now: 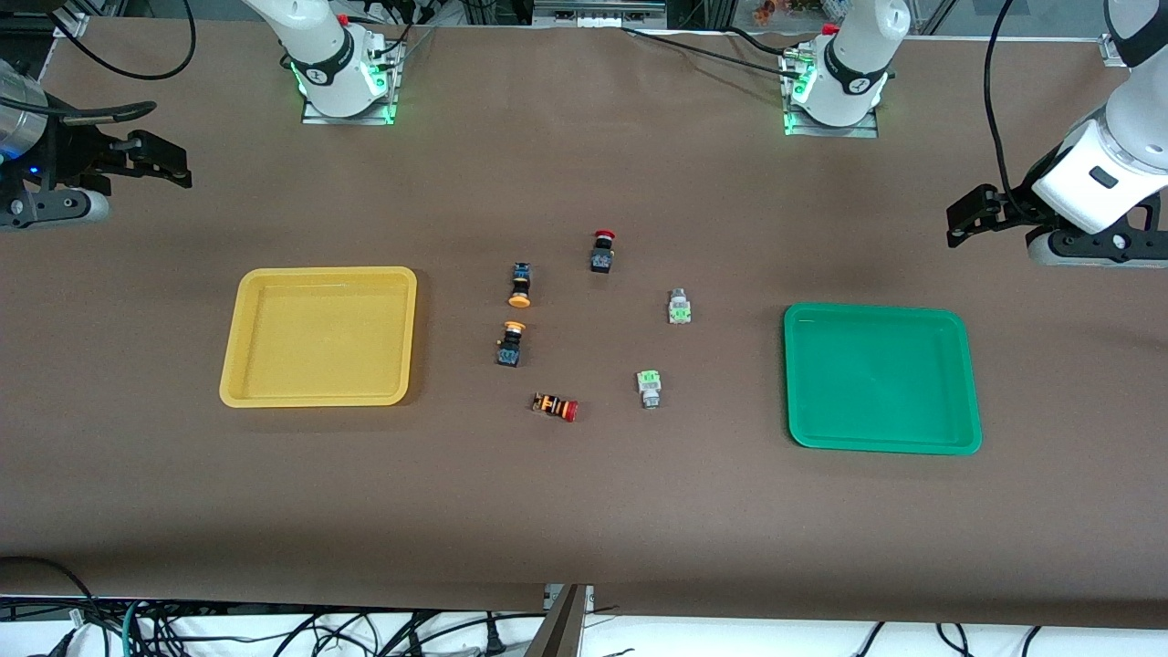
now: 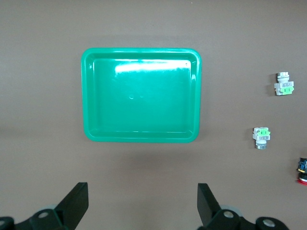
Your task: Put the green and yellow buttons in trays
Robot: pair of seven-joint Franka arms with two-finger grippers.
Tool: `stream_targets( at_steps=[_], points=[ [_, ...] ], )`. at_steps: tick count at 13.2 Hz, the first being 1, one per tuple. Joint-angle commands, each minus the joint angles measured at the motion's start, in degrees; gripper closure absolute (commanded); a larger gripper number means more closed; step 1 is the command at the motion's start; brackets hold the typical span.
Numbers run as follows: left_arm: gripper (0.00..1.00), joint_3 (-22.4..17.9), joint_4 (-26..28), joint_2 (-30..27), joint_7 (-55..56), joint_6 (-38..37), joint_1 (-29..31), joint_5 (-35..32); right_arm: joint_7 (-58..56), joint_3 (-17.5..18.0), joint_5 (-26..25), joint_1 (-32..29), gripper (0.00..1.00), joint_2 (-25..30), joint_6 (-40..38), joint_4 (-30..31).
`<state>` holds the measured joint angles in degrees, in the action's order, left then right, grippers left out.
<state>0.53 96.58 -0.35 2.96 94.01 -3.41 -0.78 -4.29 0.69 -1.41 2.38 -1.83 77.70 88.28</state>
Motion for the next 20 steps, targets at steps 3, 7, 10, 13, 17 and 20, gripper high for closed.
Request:
stream_targets(
  at_steps=[3, 7, 10, 13, 17, 20],
  points=[
    [0.0, 0.18, -0.96, 0.35, 0.47, -0.49, -0.1, -0.63, -0.19, 0.36, -0.7, -0.09, 0.0, -0.36, -0.27, -1.36],
    [0.0, 0.18, -0.96, 0.35, 0.56, -0.49, -0.1, -0.63, -0.1, 0.36, -0.52, -0.45, 0.0, -0.36, -0.36, -1.45],
    [0.0, 0.18, -0.96, 0.35, 0.56, -0.49, -0.1, -0.63, -0.19, 0.36, -0.52, -0.1, 0.0, -2.9, 0.87, -1.45],
    [0.0, 0.18, -0.96, 0.35, 0.47, -0.49, -0.02, -0.63, -0.89, 0.71, 0.09, 0.17, 0.0, -6.76, 2.81, -1.36],
    [0.0, 0.09, -0.96, 0.35, 0.56, -0.49, 0.07, -0.63, 1.47, 1.07, 1.84, 5.33, 0.0, -14.32, 8.93, -1.27],
    [0.0, 0.09, -0.87, 0.53, 0.38, -0.49, -0.01, -0.54, 15.51, 0.98, 2.11, 13.59, 0.0, -23.1, 19.64, -1.01]
  ],
)
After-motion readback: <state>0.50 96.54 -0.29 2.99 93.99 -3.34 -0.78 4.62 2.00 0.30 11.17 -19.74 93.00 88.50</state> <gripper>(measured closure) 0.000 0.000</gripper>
